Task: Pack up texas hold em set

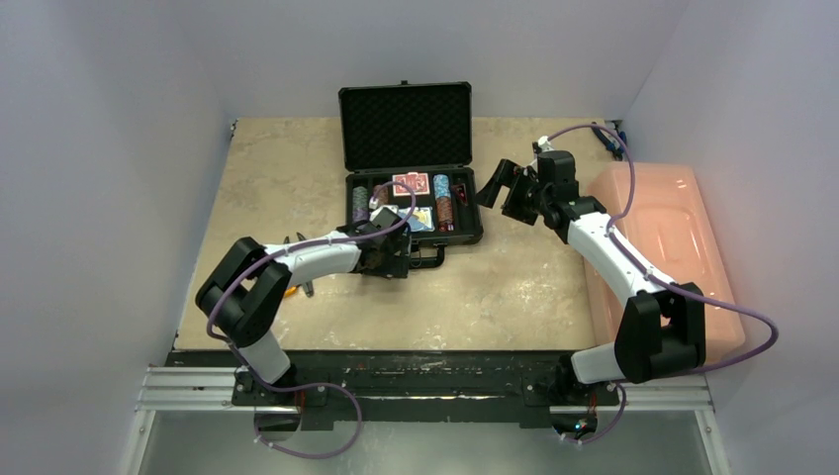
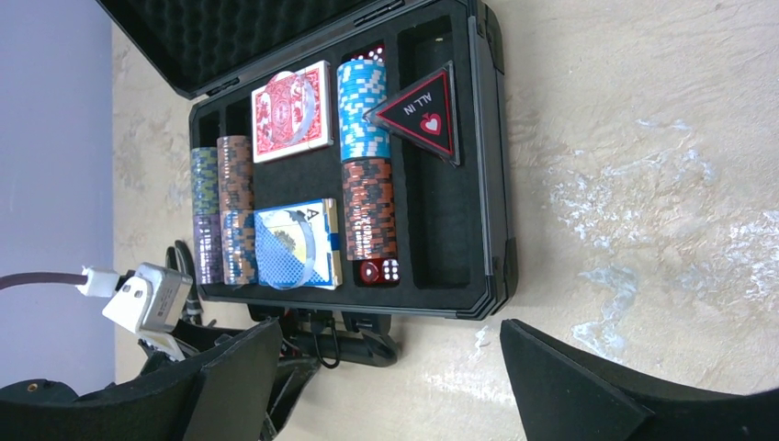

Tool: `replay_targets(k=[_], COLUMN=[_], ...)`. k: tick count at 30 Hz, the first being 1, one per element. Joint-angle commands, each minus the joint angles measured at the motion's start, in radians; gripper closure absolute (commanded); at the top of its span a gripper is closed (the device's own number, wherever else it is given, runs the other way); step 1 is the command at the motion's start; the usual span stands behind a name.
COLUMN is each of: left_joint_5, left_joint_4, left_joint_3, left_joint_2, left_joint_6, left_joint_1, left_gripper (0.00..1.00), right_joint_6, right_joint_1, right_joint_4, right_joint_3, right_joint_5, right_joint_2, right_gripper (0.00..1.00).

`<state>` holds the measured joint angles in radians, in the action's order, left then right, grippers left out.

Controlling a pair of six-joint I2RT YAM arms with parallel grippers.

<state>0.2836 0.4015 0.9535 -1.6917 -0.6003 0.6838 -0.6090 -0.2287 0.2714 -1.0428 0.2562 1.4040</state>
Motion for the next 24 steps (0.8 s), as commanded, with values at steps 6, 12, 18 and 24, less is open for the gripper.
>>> replay_targets(k=[6,12,18,24], left_joint_5=[0.044,0.048,0.05,0.041], left_joint_4=[-0.187,-0.187,-0.149,-0.125], left_joint_3=[-0.096,-0.106,-0.119,-0.168], left_joint_2=[-0.085,-0.082,-0.058,-0.003], left_joint_6=[0.014,0.016,0.0,-0.027], left_joint_1=[-0.057,-0.058,-0.058,-0.055], left_gripper=[0.2,0.31,0.35,0.38], right_joint_6=[0.008,0.002,0.002,0.002], right_joint_1=[-0.002,-0.002,-0.004,-0.004], right_joint_4=[-0.016,-0.023,-0.024,-0.025], right_joint_3=[0.001,0.001,0.0,0.005], right_joint_5=[0.023,0.032,0.035,0.038], right_joint_2=[-0.027,-0.018,-0.014,-0.016], right_gripper=[0.07,0.08,0.08,0.09])
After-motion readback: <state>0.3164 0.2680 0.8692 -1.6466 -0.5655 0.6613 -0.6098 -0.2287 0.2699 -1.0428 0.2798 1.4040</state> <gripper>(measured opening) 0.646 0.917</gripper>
